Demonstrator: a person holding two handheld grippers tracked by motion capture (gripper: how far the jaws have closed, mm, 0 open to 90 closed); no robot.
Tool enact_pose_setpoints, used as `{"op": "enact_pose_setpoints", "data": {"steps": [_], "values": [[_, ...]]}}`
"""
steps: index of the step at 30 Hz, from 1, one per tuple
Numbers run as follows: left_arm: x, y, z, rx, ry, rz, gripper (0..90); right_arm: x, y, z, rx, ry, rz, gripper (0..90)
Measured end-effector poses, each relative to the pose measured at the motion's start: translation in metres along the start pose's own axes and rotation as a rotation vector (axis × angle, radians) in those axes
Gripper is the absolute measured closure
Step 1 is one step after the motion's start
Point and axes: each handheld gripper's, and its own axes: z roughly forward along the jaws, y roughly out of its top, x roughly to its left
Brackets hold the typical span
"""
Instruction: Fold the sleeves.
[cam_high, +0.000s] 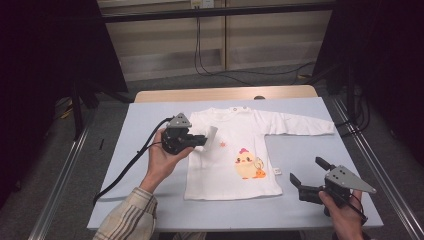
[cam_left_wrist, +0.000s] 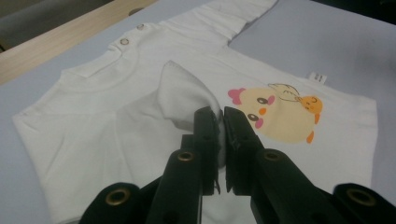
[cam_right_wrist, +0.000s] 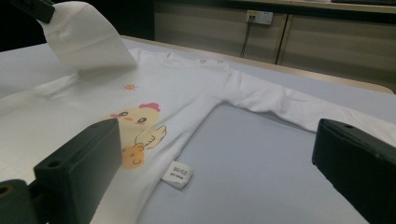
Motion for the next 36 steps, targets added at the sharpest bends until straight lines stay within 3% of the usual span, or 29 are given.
{"op": "enact_pose_setpoints", "data": {"steps": [12,22,31,36], "values": [[-0.003,-0.006,0.016,0.055,-0.035,0.0,84.4,0.0,0.0,0.0,0.001,0.001,0.0,1.2],[-0.007,-0.009,0.024,0.056,-0.067,-0.006,84.4,0.0,0.0,0.0,-0.001,0.005,0.0,1.2],[-0.01,-0.015,0.037,0.128,-0.088,0.013,84.1,0.0,0.0,0.0,-0.001,0.007,0.001,1.2],[-0.013,-0.019,0.044,0.143,-0.093,0.004,83.8,0.0,0.0,-0.001,0.0,0.009,0.002,1.1]]}}
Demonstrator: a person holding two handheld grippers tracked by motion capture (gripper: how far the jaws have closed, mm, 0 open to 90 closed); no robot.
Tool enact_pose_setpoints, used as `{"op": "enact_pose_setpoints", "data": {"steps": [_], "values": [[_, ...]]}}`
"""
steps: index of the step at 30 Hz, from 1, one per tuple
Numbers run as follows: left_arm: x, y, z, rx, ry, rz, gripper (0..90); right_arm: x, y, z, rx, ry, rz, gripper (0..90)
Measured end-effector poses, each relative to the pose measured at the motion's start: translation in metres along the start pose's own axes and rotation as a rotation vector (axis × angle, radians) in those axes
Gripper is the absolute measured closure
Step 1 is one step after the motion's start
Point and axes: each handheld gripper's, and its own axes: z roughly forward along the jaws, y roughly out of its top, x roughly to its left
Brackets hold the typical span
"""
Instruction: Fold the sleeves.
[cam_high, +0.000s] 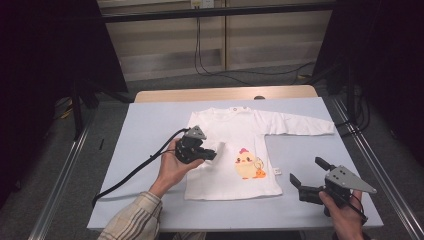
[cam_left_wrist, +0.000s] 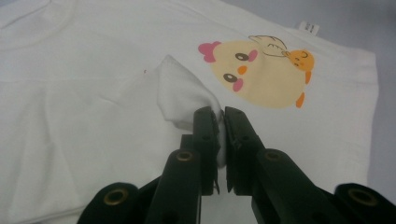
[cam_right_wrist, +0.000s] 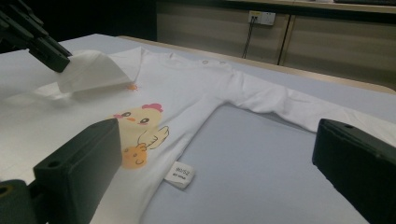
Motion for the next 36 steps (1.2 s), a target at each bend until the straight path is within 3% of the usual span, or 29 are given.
{"op": "enact_pose_setpoints", "data": {"steps": [11,25,29,34,36], "values": [[-0.009,-0.009,0.017,0.045,-0.029,0.005,82.8,0.0,0.0,0.0,0.0,0.0,-0.002,1.1],[-0.016,-0.013,0.027,0.007,-0.091,-0.001,75.8,0.0,0.0,0.0,-0.001,0.001,-0.002,1.1],[-0.019,-0.014,0.029,0.005,-0.124,0.008,68.9,0.0,0.0,0.0,-0.002,0.0,-0.002,1.1],[-0.021,-0.016,0.029,0.005,-0.097,0.016,62.5,0.0,0.0,0.0,-0.001,0.0,0.0,1.1],[-0.022,-0.016,0.026,-0.008,-0.065,0.037,57.4,0.0,0.0,0.0,-0.001,-0.002,-0.001,1.1]]}}
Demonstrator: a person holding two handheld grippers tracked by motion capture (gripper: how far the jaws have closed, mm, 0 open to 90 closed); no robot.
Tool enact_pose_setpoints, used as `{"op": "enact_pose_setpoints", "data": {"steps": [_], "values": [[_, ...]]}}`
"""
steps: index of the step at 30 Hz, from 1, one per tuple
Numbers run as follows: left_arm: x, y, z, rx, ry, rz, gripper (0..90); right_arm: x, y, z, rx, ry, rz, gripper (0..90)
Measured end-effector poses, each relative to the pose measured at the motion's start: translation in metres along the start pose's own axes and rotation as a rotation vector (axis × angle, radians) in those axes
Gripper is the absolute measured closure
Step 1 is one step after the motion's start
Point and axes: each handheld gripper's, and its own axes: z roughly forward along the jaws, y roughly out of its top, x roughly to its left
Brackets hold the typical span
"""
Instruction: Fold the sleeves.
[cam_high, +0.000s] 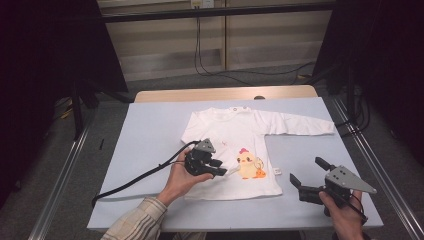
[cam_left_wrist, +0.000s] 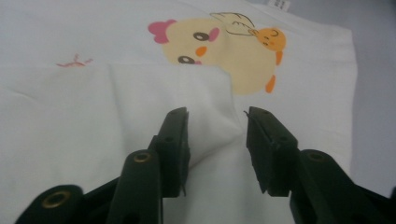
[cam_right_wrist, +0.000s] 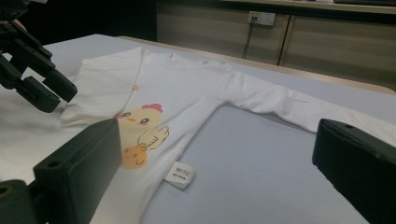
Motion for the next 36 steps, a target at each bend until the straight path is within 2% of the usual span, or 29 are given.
{"op": "enact_pose_setpoints", "data": {"steps": [2,6,8,9,12,16,19,22,24,26,27,28,29,32,34,36], "values": [[0.0,0.001,-0.002,-0.022,0.006,-0.004,52.6,0.0,0.0,0.0,0.001,0.0,0.0,1.1],[0.0,0.002,-0.006,-0.038,0.052,-0.007,38.8,0.0,0.0,0.0,0.001,0.0,-0.001,1.1],[0.001,0.001,-0.007,-0.057,0.089,-0.027,26.5,0.0,0.0,0.0,0.001,-0.001,-0.001,1.0],[0.001,0.001,-0.008,-0.067,0.1,-0.03,23.1,0.0,0.0,0.0,0.0,0.0,-0.001,1.0],[0.001,0.003,-0.011,-0.089,0.106,-0.031,19.6,0.0,0.0,0.0,0.004,-0.002,-0.007,1.0],[0.0,0.004,-0.016,-0.131,0.139,-0.025,8.7,-0.001,0.0,0.001,0.013,0.006,-0.015,0.8],[0.0,0.004,-0.022,-0.18,0.149,-0.039,4.9,-0.001,0.0,0.001,0.022,0.001,-0.027,0.9],[0.004,-0.002,-0.031,-0.238,0.132,-0.041,4.5,-0.001,-0.001,0.002,0.025,-0.003,-0.034,0.9],[0.006,-0.004,-0.037,-0.243,0.17,-0.049,3.1,-0.001,-0.001,0.002,0.024,0.0,-0.034,0.9],[0.009,-0.007,-0.045,-0.271,0.181,-0.06,3.2,-0.001,0.0,0.002,0.024,0.0,-0.037,0.9],[0.01,-0.008,-0.048,-0.279,0.188,-0.059,3.1,-0.001,0.0,0.002,0.026,0.001,-0.032,0.9],[0.01,-0.009,-0.051,-0.273,0.213,-0.057,2.9,-0.001,0.0,0.002,0.027,0.0,-0.031,0.9],[0.011,-0.012,-0.055,-0.294,0.228,-0.048,2.9,-0.001,0.0,0.002,0.023,-0.002,-0.029,0.7],[0.014,-0.019,-0.06,-0.321,0.225,-0.074,3.0,-0.001,0.0,0.002,0.024,0.0,-0.035,0.2],[0.016,-0.024,-0.065,-0.326,0.236,-0.08,3.0,-0.001,0.0,0.003,0.023,0.003,-0.038,0.2],[0.018,-0.027,-0.069,-0.339,0.258,-0.106,3.3,-0.001,0.0,0.003,0.024,0.002,-0.033,0.6]]}}
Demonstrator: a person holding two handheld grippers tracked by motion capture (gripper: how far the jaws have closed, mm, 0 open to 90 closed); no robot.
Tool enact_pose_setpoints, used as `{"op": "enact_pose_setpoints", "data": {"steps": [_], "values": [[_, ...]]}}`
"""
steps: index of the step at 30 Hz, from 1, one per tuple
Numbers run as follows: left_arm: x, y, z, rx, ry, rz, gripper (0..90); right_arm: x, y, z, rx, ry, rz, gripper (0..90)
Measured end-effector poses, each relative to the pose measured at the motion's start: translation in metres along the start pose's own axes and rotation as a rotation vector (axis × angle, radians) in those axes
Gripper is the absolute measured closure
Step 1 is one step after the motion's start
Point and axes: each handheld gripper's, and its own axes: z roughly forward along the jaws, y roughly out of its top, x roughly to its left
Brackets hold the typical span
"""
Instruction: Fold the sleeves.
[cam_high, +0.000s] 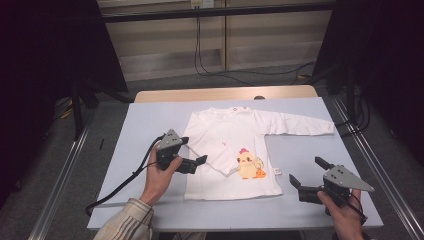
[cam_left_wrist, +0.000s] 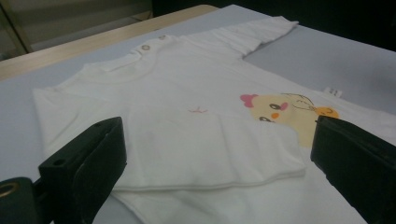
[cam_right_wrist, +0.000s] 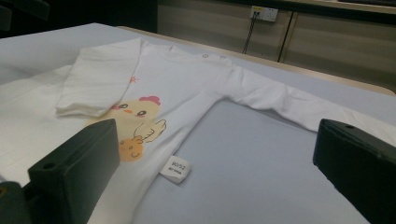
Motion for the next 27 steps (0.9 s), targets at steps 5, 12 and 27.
{"op": "enact_pose_setpoints", "data": {"steps": [5,12,27], "values": [[0.005,-0.002,-0.015,-0.069,0.091,0.002,3.4,-0.002,0.001,0.0,-0.003,-0.001,-0.007,2.6],[0.015,-0.014,-0.033,-0.089,0.136,-0.024,3.3,-0.006,0.004,-0.001,-0.012,-0.013,0.016,2.4],[0.024,-0.041,-0.083,-0.138,0.25,-0.059,3.2,-0.021,0.009,0.001,0.004,-0.02,0.039,2.4]]}}
